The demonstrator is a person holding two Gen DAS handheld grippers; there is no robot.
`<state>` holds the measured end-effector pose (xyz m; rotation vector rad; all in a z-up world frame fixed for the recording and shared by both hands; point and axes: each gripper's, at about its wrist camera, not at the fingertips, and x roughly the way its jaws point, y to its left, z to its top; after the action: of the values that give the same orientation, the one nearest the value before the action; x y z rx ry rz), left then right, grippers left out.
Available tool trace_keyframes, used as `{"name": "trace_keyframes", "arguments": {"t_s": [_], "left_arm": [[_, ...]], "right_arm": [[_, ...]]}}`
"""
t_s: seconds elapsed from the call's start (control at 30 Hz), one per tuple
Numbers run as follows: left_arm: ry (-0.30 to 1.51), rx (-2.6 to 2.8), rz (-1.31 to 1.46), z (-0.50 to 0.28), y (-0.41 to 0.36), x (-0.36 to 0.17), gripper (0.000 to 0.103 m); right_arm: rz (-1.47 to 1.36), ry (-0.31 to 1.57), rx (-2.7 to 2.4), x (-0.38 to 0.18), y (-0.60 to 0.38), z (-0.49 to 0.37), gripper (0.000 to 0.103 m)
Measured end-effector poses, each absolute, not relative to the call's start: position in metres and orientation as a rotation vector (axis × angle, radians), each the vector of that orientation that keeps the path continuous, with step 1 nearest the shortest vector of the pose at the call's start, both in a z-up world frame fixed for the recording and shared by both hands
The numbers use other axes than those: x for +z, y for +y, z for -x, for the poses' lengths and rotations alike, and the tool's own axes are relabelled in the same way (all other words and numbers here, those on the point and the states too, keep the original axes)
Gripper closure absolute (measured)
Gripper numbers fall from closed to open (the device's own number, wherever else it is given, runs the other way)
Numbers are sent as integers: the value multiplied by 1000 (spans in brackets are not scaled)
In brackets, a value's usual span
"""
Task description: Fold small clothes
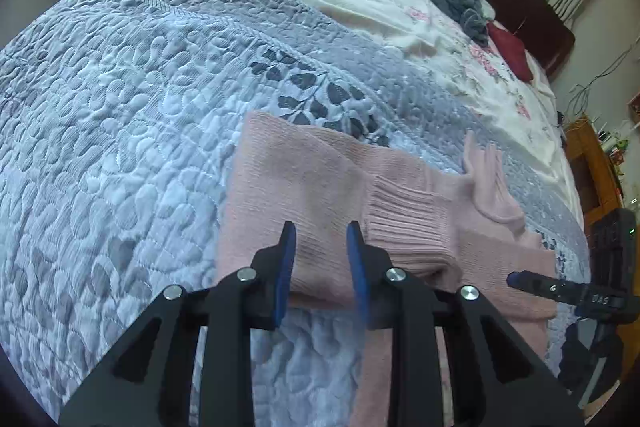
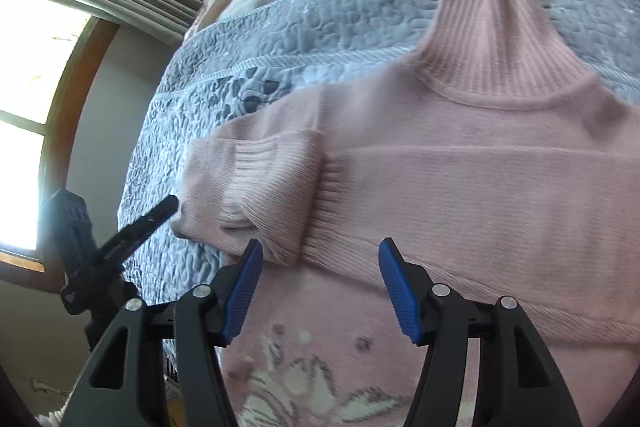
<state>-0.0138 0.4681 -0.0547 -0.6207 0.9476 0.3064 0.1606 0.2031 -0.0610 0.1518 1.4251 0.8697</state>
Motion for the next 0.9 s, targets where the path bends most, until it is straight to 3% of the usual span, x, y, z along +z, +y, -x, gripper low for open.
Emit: {"name": "trace_keyframes", "arguments": {"t_s": [0.37,0.43,0.53,0.9], "left_arm": [[1059,309,519,2,468,-99,79],[1054,299,545,3,472,-98,79],[1027,301,641,10,482,-93,79],[934,267,672,9,456,-58,79]], "right_arm": [[-216,1610,824,-118,269,-166,45],[-217,1595,849,-121,272,-168,75],[-245,1586,889,-116,271,-168,89],[-270,1386,881,-47,180,-180,90]]}}
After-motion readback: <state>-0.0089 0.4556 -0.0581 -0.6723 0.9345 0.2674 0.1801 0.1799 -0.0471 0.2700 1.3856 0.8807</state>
